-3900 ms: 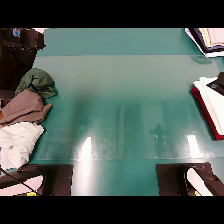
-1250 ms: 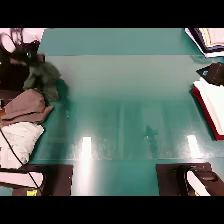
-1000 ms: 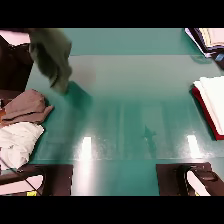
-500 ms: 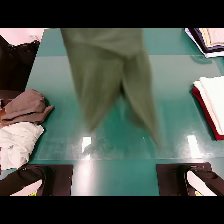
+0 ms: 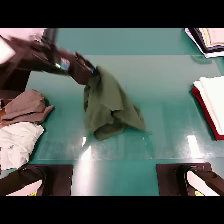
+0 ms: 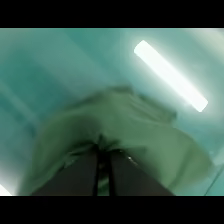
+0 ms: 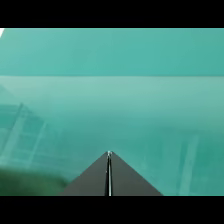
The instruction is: Fold the shirts.
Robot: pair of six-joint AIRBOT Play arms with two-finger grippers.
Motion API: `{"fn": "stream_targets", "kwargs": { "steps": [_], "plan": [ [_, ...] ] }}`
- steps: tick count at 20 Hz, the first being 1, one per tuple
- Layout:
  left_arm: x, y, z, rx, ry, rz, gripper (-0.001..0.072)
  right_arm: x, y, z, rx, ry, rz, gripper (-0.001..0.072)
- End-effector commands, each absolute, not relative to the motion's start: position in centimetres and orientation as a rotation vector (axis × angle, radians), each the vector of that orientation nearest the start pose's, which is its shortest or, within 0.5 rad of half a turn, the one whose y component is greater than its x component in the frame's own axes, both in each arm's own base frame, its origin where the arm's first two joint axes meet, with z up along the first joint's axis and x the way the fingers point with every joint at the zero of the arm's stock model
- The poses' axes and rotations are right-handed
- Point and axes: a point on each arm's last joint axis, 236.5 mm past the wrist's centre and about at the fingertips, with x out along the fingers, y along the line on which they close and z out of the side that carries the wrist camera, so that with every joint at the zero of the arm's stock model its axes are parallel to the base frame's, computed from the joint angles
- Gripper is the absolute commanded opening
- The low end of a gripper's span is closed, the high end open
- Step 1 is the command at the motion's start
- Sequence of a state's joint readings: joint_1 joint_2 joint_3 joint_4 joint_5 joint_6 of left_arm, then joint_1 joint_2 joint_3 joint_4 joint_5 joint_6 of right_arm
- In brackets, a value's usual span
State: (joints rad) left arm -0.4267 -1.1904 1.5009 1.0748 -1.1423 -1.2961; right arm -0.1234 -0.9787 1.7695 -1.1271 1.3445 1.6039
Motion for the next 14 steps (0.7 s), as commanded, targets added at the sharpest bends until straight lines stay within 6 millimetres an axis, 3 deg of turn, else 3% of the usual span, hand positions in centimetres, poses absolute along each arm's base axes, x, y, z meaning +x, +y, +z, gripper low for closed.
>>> {"fn": "stream_targets", "kwargs": {
  "steps": [1, 2, 4, 7, 9, 14],
  "plan": [
    [37.3, -23.7, 12.0, -0.039, 1.017, -0.692, 0.0353, 33.8, 5.7, 35.1, 0.294, 0.533, 0.255, 0.0019],
    [38.0, -22.4, 11.5, -0.080, 1.040, -0.649, 0.0666, 33.6, 5.6, 34.7, 0.300, 0.528, 0.252, 0.0019],
    [38.7, -20.1, 11.1, -0.112, 1.066, -0.597, 0.0666, 33.4, 5.5, 34.0, 0.313, 0.514, 0.243, 0.0019],
    [36.6, -18.9, 8.6, -0.110, 1.184, -0.594, 0.0667, 33.6, 5.3, 33.3, 0.332, 0.487, 0.228, 0.0019],
    [35.2, -19.5, 5.5, -0.121, 1.245, -0.595, 0.0667, 34.0, 5.1, 32.7, 0.343, 0.484, 0.222, 0.0019],
    [32.4, -23.5, -1.5, -0.153, 1.260, -0.608, 0.0667, 35.4, 5.3, 30.2, 0.363, 0.561, 0.225, 0.0019]
  ]
}}
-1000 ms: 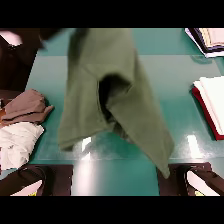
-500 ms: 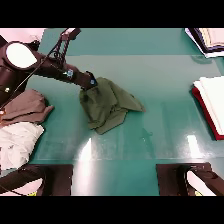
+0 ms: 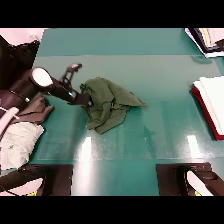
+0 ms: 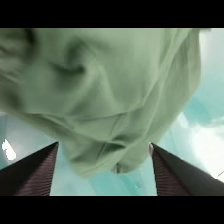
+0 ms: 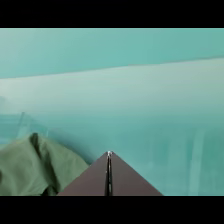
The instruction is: Fold the shirts.
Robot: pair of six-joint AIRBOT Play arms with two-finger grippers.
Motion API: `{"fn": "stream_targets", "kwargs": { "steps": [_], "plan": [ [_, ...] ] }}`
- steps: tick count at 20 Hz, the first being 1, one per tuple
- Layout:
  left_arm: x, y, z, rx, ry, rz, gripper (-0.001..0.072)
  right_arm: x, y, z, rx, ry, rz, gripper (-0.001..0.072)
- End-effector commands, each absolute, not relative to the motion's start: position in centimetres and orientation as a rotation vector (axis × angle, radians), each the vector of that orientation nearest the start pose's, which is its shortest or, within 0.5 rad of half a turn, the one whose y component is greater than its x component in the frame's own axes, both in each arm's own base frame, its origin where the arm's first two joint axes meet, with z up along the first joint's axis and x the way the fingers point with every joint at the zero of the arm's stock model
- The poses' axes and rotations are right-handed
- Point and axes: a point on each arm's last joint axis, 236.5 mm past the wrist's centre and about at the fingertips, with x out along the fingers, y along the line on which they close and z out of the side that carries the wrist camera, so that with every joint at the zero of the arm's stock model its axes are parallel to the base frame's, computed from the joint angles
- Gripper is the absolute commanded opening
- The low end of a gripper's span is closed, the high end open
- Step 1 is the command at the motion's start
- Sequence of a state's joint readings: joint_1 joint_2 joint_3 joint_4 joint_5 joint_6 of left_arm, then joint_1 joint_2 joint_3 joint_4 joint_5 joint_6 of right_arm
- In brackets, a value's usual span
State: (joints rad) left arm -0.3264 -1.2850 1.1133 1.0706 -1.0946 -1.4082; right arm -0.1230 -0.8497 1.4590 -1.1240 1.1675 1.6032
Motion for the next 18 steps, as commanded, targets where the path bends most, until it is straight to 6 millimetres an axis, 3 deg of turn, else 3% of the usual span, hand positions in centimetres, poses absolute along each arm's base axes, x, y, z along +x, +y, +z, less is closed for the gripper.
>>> {"fn": "stream_targets", "kwargs": {
  "steps": [1, 4, 7, 8, 9, 10, 11, 13, 14, 17, 18],
  "plan": [
    [32.2, -24.2, -2.3, -0.144, 1.254, -0.612, 0.0667, 35.7, 5.2, 29.8, 0.366, 0.575, 0.224, 0.0019],
    [32.3, -26.2, -3.9, -0.125, 1.230, -0.624, 0.0667, 36.2, 5.3, 28.1, 0.370, 0.633, 0.224, 0.0019],
    [32.7, -26.5, -5.6, -0.189, 1.273, -0.558, 0.0664, 36.3, 5.4, 27.0, 0.372, 0.678, 0.226, 0.0019],
    [32.7, -26.5, -5.7, -0.188, 1.276, -0.558, 0.0481, 36.2, 5.3, 27.0, 0.370, 0.680, 0.225, 0.0019],
    [32.8, -26.5, -5.5, -0.181, 1.266, -0.564, 0.0164, 36.2, 5.3, 27.0, 0.370, 0.679, 0.225, 0.0019],
    [33.0, -26.5, -5.3, -0.175, 1.260, -0.565, 0.0024, 36.2, 5.3, 27.0, 0.369, 0.679, 0.223, 0.0019],
    [33.0, -26.5, -4.9, -0.163, 1.263, -0.575, 0.0027, 36.2, 5.2, 26.9, 0.365, 0.682, 0.220, 0.0019],
    [33.1, -26.4, -3.0, -0.086, 1.277, -0.609, 0.0026, 36.0, 5.3, 26.0, 0.364, 0.722, 0.224, 0.0019],
    [33.6, -26.1, -1.3, -0.025, 1.262, -0.620, 0.0026, 35.7, 5.5, 24.6, 0.364, 0.786, 0.229, 0.0019],
    [36.3, -24.1, 6.6, 0.125, 1.068, -0.599, 0.0026, 34.5, 6.2, 18.4, 0.374, 1.065, 0.253, 0.0044],
    [36.9, -23.4, 9.3, 0.157, 1.000, -0.584, 0.0027, 34.7, 6.7, 16.2, 0.383, 1.123, 0.260, 0.0278]
  ]
}}
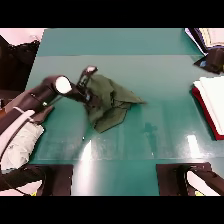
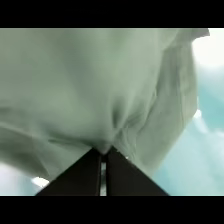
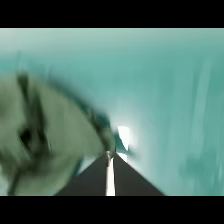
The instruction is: Fold the shirts.
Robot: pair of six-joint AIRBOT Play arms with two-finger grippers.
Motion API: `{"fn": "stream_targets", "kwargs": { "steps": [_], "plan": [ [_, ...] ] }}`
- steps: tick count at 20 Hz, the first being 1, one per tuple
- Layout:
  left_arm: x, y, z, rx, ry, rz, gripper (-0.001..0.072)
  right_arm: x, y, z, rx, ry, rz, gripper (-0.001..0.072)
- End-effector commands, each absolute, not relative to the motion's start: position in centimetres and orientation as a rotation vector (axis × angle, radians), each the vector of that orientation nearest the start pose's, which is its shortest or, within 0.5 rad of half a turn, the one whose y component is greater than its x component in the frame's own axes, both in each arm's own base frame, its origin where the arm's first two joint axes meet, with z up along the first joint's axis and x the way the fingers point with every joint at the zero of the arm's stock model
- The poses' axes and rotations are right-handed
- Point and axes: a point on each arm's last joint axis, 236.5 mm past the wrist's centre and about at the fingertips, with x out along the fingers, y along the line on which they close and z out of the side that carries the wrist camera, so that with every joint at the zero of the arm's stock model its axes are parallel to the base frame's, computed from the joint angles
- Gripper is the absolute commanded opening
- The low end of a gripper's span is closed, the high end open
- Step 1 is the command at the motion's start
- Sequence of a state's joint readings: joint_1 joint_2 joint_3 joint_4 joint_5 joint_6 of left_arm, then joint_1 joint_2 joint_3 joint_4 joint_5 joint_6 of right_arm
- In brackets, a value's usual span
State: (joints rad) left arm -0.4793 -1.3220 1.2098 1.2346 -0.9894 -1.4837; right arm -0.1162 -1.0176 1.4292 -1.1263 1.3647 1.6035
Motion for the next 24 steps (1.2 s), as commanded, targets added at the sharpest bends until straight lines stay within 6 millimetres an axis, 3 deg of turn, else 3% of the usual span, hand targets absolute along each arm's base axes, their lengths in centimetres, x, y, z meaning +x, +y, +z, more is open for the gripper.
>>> {"fn": "stream_targets", "kwargs": {
  "steps": [1, 2, 5, 7, 9, 13, 17, 20, 21, 22, 24],
  "plan": [
    [37.0, -22.8, 11.9, 0.178, 0.939, -0.573, 0.0027, 34.7, 7.5, 13.7, 0.390, 1.187, 0.269, 0.0580],
    [36.9, -22.3, 13.9, 0.189, 0.896, -0.565, 0.0027, 34.5, 8.3, 11.1, 0.394, 1.247, 0.278, 0.0639],
    [36.0, -20.8, 16.9, 0.215, 0.836, -0.545, 0.0027, 35.2, 12.7, 5.5, 0.448, 1.291, 0.389, 0.0636],
    [35.3, -20.2, 16.6, 0.234, 0.866, -0.537, 0.0027, 35.6, 15.7, 3.5, 0.503, 1.293, 0.451, 0.0636],
    [34.7, -19.9, 16.1, 0.244, 0.901, -0.536, 0.0027, 35.1, 17.4, 1.1, 0.535, 1.353, 0.461, 0.0635],
    [34.2, -19.7, 15.7, 0.249, 0.926, -0.535, 0.0027, 35.8, 17.6, -2.2, 0.619, 1.431, 0.368, 0.0635],
    [34.0, -19.6, 15.5, 0.251, 0.939, -0.535, 0.0027, 35.9, 17.6, -3.8, 0.653, 1.471, 0.327, 0.0635],
    [34.0, -19.6, 15.5, 0.246, 0.941, -0.532, 0.0027, 37.5, 17.8, -3.7, 0.685, 1.409, 0.314, 0.0629],
    [34.0, -19.6, 15.5, 0.246, 0.941, -0.532, 0.0027, 38.3, 18.1, -3.3, 0.717, 1.374, 0.310, 0.0614],
    [34.0, -19.6, 15.5, 0.246, 0.941, -0.532, 0.0027, 39.0, 18.0, -3.2, 0.729, 1.347, 0.303, 0.0529],
    [34.0, -19.6, 15.5, 0.246, 0.941, -0.532, 0.0027, 39.8, 18.0, -3.0, 0.742, 1.313, 0.293, 0.0237]
  ]
}}
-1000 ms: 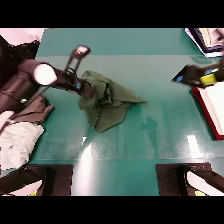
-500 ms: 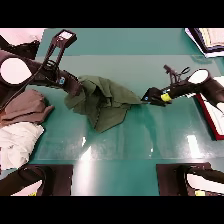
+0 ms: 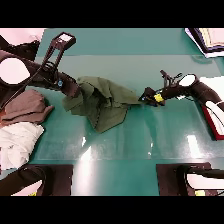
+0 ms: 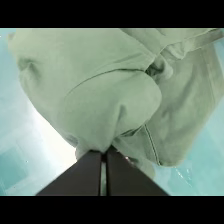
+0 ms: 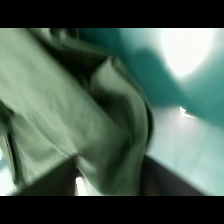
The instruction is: Fold the shirts.
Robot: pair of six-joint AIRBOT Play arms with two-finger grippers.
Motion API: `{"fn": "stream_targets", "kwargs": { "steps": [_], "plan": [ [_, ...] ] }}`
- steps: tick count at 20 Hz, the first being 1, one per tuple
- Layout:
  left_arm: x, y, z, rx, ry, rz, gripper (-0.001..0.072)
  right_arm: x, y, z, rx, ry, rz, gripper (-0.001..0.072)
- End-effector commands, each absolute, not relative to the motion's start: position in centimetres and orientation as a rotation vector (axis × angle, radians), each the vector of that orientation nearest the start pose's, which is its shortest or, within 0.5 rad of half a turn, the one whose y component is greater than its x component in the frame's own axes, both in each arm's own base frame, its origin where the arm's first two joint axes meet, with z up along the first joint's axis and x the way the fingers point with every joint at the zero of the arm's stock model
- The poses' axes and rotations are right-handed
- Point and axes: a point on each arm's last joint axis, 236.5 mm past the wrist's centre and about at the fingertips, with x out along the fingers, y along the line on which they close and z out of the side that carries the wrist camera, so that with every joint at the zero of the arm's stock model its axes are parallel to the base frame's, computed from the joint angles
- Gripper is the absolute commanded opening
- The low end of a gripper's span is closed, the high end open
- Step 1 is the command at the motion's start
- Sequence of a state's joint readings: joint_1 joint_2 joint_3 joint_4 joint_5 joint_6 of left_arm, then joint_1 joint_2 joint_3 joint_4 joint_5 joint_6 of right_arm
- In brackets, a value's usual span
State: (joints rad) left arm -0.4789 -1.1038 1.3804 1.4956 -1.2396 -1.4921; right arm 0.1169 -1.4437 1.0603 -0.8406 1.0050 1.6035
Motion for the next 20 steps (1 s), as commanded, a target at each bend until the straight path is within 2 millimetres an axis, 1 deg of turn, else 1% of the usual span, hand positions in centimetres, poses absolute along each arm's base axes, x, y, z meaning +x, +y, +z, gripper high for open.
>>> {"fn": "stream_targets", "kwargs": {
  "steps": [1, 3, 4, 5, 6, 7, 9, 10, 11, 12, 13, 14, 16, 17, 18, 20],
  "plan": [
    [34.0, -19.6, 15.5, 0.246, 0.940, -0.532, 0.0027, 39.9, 17.9, -3.0, 0.743, 1.310, 0.293, 0.0032],
    [34.0, -19.6, 15.6, 0.246, 0.940, -0.532, 0.0027, 39.5, 18.2, -2.7, 0.722, 1.313, 0.323, 0.0019],
    [34.1, -19.4, 15.9, 0.249, 0.928, -0.528, 0.0027, 39.4, 18.2, -1.9, 0.702, 1.296, 0.346, 0.0019],
    [34.5, -19.0, 16.8, 0.262, 0.895, -0.510, 0.0026, 39.6, 18.2, -0.3, 0.678, 1.254, 0.374, 0.0018],
    [35.0, -18.3, 18.6, 0.278, 0.844, -0.485, 0.0027, 40.1, 18.0, 1.9, 0.645, 1.190, 0.406, 0.0017],
    [35.4, -17.7, 21.0, 0.288, 0.783, -0.461, 0.0027, 40.7, 17.6, 5.3, 0.602, 1.099, 0.447, 0.0016],
    [35.5, -16.4, 27.5, 0.285, 0.631, -0.421, 0.0027, 41.6, 16.4, 13.9, 0.546, 0.883, 0.488, 0.0016],
    [35.1, -15.7, 31.4, 0.271, 0.542, -0.405, 0.0027, 41.7, 15.4, 18.6, 0.523, 0.763, 0.491, 0.0016],
    [34.5, -15.1, 35.0, 0.255, 0.456, -0.392, 0.0027, 41.4, 14.1, 23.8, 0.485, 0.625, 0.483, 0.0016],
    [33.6, -14.3, 38.5, 0.238, 0.375, -0.380, 0.0027, 40.6, 12.8, 28.6, 0.446, 0.499, 0.468, 0.0016],
    [32.4, -13.5, 42.0, 0.215, 0.291, -0.371, 0.0027, 39.3, 11.4, 33.4, 0.403, 0.370, 0.446, 0.0016],
    [30.9, -12.8, 45.2, 0.191, 0.210, -0.367, 0.0027, 37.5, 10.1, 37.6, 0.359, 0.259, 0.420, 0.0016],
    [28.2, -11.4, 50.3, 0.150, 0.073, -0.361, 0.0027, 33.7, 8.0, 43.7, 0.287, 0.099, 0.370, 0.0016],
    [26.7, -10.7, 52.4, 0.133, 0.011, -0.359, 0.0027, 31.8, 7.2, 45.9, 0.257, 0.044, 0.346, 0.0016],
    [25.5, -10.1, 54.2, 0.115, -0.051, -0.361, 0.0027, 29.9, 6.6, 47.7, 0.235, -0.003, 0.325, 0.0016],
    [23.0, -9.1, 56.9, 0.086, -0.161, -0.363, 0.0027, 26.7, 5.3, 50.3, 0.190, -0.071, 0.265, 0.0016]
  ]
}}
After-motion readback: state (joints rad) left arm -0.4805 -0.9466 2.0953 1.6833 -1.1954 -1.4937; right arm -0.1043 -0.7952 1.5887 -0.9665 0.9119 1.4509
